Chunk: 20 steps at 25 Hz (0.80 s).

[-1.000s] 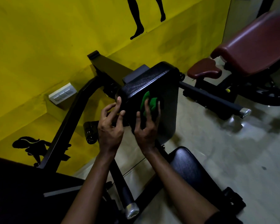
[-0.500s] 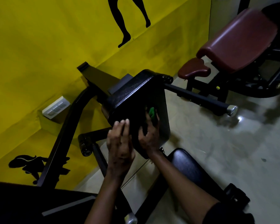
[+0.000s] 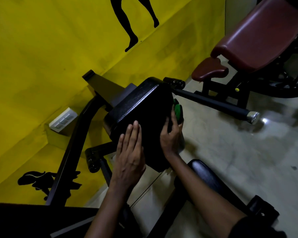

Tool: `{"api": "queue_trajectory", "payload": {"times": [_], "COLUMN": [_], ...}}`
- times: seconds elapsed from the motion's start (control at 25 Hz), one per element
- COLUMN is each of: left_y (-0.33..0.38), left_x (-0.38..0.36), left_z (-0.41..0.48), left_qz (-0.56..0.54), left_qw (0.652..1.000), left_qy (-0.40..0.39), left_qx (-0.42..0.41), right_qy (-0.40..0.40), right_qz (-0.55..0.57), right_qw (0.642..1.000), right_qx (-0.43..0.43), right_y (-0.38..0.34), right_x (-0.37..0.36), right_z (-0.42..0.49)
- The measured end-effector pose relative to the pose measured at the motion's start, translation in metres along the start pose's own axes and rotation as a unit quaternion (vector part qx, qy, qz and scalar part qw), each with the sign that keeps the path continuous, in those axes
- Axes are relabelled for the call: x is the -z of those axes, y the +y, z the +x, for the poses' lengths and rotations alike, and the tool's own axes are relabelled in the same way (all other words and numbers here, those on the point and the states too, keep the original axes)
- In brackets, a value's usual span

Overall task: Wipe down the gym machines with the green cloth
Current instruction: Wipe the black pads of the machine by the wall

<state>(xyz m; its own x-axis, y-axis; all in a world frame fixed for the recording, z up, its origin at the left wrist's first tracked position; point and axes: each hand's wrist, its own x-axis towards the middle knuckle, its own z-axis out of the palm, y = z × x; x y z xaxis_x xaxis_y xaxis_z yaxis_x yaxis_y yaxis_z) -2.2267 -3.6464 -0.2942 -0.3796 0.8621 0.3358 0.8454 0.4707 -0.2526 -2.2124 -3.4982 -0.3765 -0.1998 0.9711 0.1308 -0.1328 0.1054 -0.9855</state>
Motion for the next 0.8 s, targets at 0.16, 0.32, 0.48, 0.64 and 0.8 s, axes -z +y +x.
{"api": "queue_trajectory", "payload": {"times": [0.16,0.32,0.48,0.64,0.8], "left_y": [0.016,0.029,0.034,0.037,0.039], "left_x": [0.006,-0.006,-0.036,-0.049,-0.061], "left_z": [0.045,0.059,0.055,0.058,0.055], "left_qz": [0.007,0.013,0.041,0.138,0.226], "left_qw": [1.0,0.999,0.994,0.979,0.958], "left_qy": [0.008,-0.007,-0.065,-0.09,-0.09], "left_qx": [-0.017,-0.039,-0.084,-0.123,-0.151], "right_qy": [-0.045,-0.076,-0.117,-0.134,-0.1], "right_qz": [-0.014,-0.039,-0.063,-0.083,-0.071], "right_qw": [0.992,0.996,0.986,0.972,0.982], "right_qx": [0.113,-0.021,-0.101,-0.173,-0.141], "right_y": [-0.011,0.034,0.102,0.131,0.136], "right_x": [0.01,0.015,0.02,0.026,0.017], "right_z": [0.034,0.058,0.058,0.056,0.043]}}
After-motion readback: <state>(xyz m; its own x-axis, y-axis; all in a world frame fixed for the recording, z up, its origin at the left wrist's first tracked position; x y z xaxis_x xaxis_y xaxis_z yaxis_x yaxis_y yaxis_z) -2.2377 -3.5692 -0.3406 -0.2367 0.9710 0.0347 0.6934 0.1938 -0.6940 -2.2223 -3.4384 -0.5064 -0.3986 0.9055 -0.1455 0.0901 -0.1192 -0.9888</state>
